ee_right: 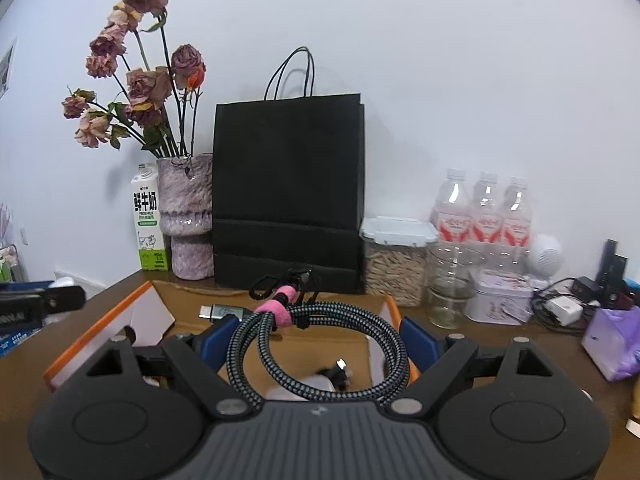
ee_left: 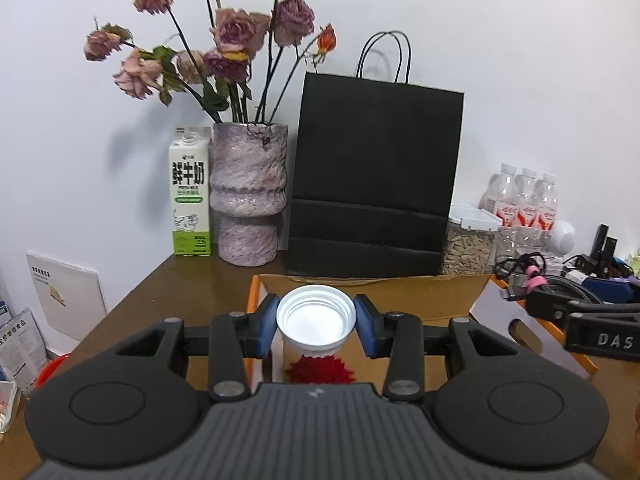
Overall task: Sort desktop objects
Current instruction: 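Carry the cap and cable into the cardboard box and open both tools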
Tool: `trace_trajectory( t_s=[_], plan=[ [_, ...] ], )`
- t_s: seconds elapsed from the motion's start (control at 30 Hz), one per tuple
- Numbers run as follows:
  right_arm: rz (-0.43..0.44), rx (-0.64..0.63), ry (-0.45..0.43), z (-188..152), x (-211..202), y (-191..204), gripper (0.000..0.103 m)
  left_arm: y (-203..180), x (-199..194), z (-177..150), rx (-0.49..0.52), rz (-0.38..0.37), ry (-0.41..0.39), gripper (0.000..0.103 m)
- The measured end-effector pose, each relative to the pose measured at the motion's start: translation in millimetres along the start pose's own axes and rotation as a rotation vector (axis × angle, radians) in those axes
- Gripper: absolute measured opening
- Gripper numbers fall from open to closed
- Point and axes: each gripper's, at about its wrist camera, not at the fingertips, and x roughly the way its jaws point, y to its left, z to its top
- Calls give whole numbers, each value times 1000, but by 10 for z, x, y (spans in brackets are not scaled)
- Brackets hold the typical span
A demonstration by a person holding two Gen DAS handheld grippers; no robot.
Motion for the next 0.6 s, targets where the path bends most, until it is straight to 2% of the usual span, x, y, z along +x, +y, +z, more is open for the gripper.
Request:
trace_trajectory(
  t_s=[0.13, 0.3, 0.6],
  plan=[
    [8, 9, 23, 52, 345, 55, 86, -58, 279, 14, 15, 24, 20, 41],
    [14, -4, 76, 68, 713, 81, 86, -76, 588, 5, 25, 51, 91, 41],
    [25, -17, 148, -7, 953, 57, 86, -80, 780, -87, 36, 65, 168, 41]
  ],
)
